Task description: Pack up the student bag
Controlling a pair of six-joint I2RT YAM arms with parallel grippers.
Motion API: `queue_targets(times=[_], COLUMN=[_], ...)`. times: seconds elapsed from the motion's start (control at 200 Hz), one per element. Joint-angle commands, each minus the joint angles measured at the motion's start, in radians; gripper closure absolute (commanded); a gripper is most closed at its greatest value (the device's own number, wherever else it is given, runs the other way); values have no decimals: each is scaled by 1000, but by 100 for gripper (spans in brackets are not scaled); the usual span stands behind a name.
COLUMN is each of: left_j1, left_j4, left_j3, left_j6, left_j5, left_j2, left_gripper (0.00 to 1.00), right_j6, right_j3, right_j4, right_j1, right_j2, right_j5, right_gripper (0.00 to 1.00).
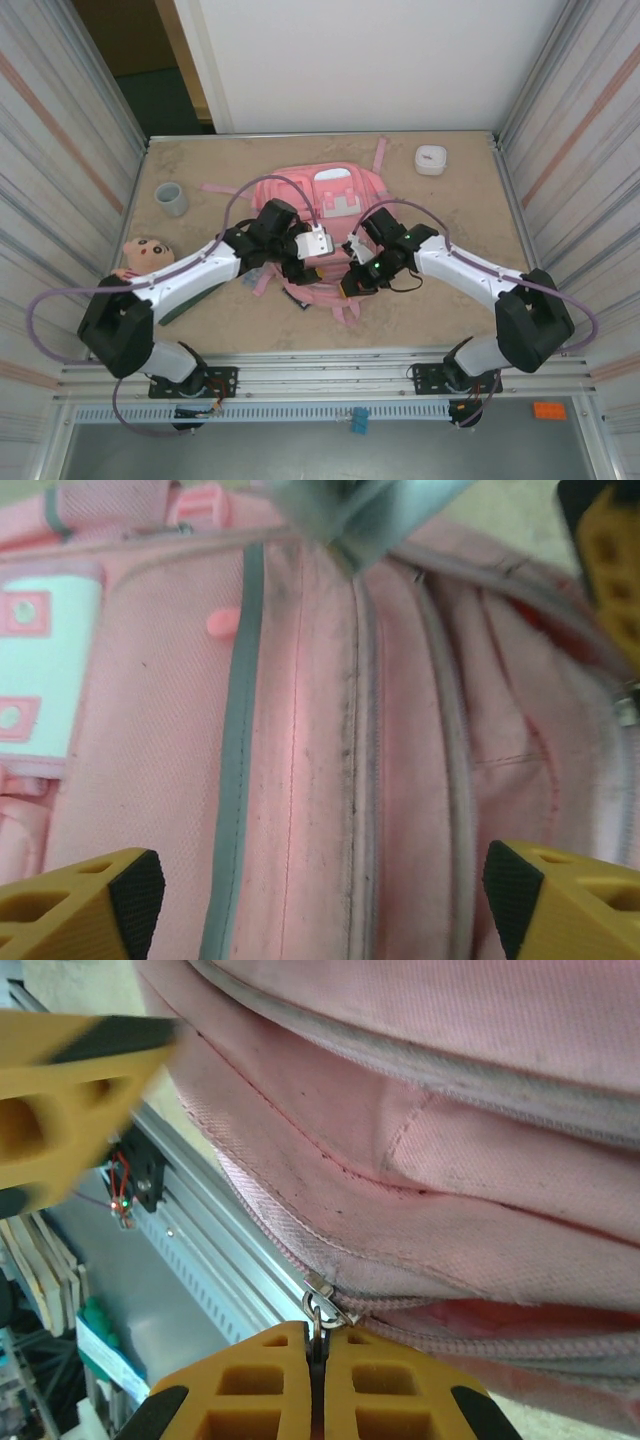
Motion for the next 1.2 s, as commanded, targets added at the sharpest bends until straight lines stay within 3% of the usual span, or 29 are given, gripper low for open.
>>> queue_targets(times=[0.0,0.1,0.16,0.21,0.261,0.286,0.376,0.526,0.752,0.867,1.042,1.198], left_j1=[3,1,0,-3,-7,-7,21,112,213,223,255,279], left_j4=[10,74,96,99,98,100,110,36,22,-24,-85,-163], left_j3=[55,73,87,102,111,112,100,138,208,229,214,217], left_j6=[47,46,50,58,60,55,35,4,-31,19,67,137], left_j5=[-1,-28,-58,-96,-146,-167,-143,56,235,254,300,279], left_j2=[67,126,167,192,202,195,125,-30,-139,-129,-141,-146], left_gripper=[12,13,23,39,70,81,100,100,100,100,100,100], right_j6=[-53,-60,-63,-68,-66,-61,-41,-88,-170,-189,-252,-366], right_j3=[9,2,-3,-6,-13,-16,-28,-20,44,52,67,132], right_j4=[49,67,71,72,71,68,44,-25,-98,-104,-126,-223], right_j1=[21,27,27,24,12,0,-66,-158,-171,-167,-307,-354], right_j2=[-49,-60,-69,-78,-93,-97,-107,-127,-111,-112,-141,-146], right_j5=[3,-5,-5,-4,6,10,6,2,-22,-10,-67,-60], right_gripper=[100,100,100,100,100,100,100,100,100,100,100,100])
